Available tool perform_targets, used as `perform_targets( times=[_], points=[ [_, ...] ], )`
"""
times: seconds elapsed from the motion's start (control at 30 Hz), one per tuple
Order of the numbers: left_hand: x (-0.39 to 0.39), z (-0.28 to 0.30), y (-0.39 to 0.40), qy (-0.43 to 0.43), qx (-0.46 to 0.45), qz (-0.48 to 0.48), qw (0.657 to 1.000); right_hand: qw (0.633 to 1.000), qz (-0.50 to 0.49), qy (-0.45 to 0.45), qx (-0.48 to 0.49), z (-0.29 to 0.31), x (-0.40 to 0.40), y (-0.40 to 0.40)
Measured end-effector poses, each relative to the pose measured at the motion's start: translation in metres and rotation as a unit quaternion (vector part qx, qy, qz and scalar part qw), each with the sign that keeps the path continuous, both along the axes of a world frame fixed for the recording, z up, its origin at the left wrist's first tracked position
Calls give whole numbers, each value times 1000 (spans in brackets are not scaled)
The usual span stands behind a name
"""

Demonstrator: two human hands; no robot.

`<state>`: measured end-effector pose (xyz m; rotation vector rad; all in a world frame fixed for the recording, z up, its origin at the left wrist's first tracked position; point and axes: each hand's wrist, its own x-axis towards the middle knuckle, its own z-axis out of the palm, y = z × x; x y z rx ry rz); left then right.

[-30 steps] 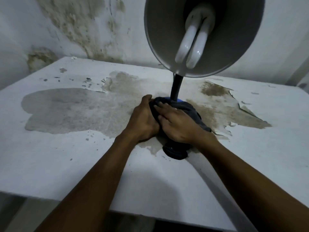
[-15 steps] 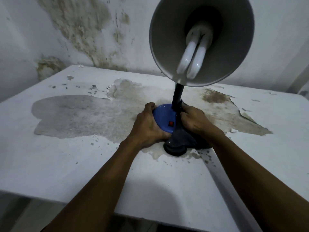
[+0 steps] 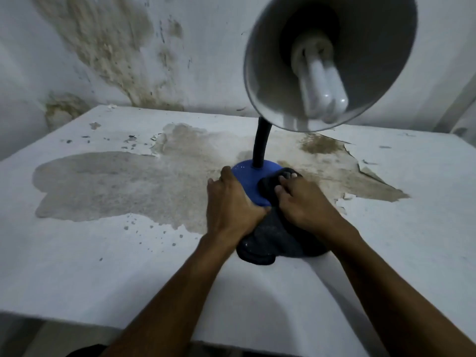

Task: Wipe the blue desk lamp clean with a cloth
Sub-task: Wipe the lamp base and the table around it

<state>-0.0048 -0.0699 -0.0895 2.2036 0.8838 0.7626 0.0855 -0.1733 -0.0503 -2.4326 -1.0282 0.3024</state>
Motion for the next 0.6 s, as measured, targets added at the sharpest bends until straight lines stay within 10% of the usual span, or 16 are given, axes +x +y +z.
perform_targets(
  times=[0.33,0.6],
  points=[
    [13,-3,-55,23,131,9,991,995,-12,26,95,0,59,-4],
    [9,13,18,18,1,-100,995,996,16,-35,75,-10,66,-3]
  ],
)
